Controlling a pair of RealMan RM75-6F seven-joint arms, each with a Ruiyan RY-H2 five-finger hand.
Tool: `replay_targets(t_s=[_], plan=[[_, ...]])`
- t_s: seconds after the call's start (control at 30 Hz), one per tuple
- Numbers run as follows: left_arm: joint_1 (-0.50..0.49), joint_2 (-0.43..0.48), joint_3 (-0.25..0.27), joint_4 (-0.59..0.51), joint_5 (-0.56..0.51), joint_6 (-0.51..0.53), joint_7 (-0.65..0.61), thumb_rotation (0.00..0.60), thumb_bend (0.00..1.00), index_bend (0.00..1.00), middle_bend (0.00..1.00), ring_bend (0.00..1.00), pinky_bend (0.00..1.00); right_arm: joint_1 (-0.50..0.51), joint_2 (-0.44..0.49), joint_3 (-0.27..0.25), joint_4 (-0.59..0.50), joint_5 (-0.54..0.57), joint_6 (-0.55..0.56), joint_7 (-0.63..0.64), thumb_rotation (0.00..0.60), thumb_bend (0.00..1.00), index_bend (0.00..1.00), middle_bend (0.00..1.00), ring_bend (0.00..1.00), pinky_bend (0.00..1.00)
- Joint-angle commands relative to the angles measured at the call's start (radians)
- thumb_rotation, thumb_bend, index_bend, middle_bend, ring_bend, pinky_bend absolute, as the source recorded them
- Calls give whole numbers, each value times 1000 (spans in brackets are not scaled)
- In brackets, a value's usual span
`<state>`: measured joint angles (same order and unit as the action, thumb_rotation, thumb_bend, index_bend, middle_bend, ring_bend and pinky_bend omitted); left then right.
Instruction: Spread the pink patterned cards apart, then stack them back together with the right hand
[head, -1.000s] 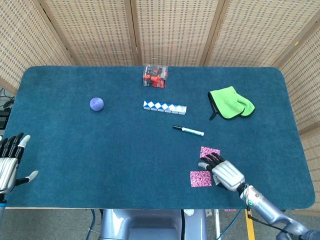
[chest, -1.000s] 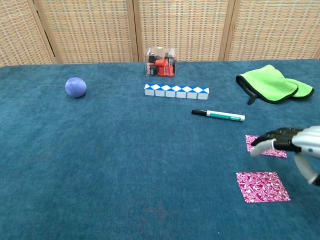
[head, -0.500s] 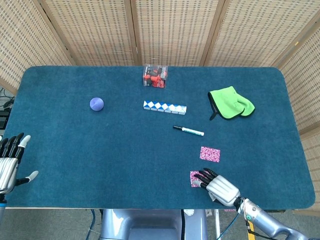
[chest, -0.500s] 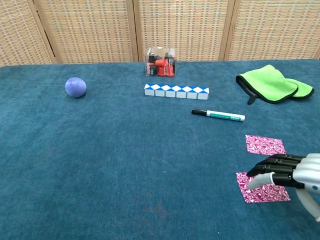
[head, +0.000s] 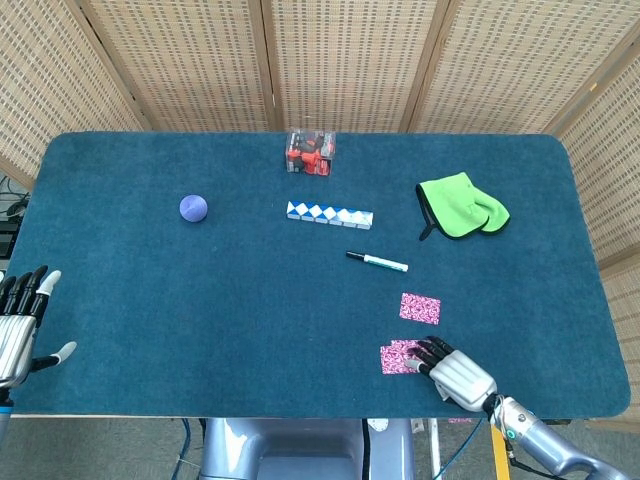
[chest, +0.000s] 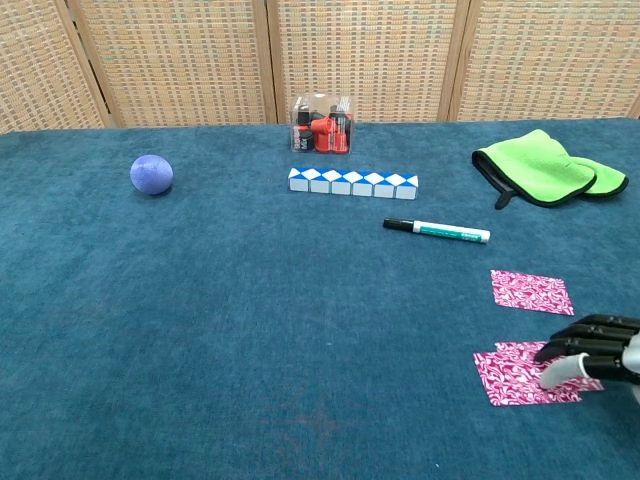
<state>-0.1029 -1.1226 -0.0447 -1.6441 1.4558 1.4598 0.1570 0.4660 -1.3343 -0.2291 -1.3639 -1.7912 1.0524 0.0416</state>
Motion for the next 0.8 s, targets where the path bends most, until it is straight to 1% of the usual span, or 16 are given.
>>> replay_targets(t_s=[0.03,0.4,0.67,0.73,0.8], plan=[[0,0,0,0,-1,0,1,600,0,0,0,0,0,-22,23,-10,15,-2,31,-19,600,1000,172,130,0,44],[1,-1,0,-1,0,3,3,600,0,0,0,0,0,-45,72,-8,36,61,16,22,600,1000,172,132,0,44],[1,-3,0,-2,0,4,8,600,0,0,0,0,0,-48,70,-6,33,-3,99,74,600,1000,172,132,0,44],[1,-3,0,-2,-1,4,7,600,0,0,0,0,0,-40,59,-6,29,-22,101,70,600,1000,172,132,0,44],[1,-2,0,-2,-1,3,5,600,0,0,0,0,0,-33,41,-6,30,-25,78,53,600,1000,172,132,0,44]])
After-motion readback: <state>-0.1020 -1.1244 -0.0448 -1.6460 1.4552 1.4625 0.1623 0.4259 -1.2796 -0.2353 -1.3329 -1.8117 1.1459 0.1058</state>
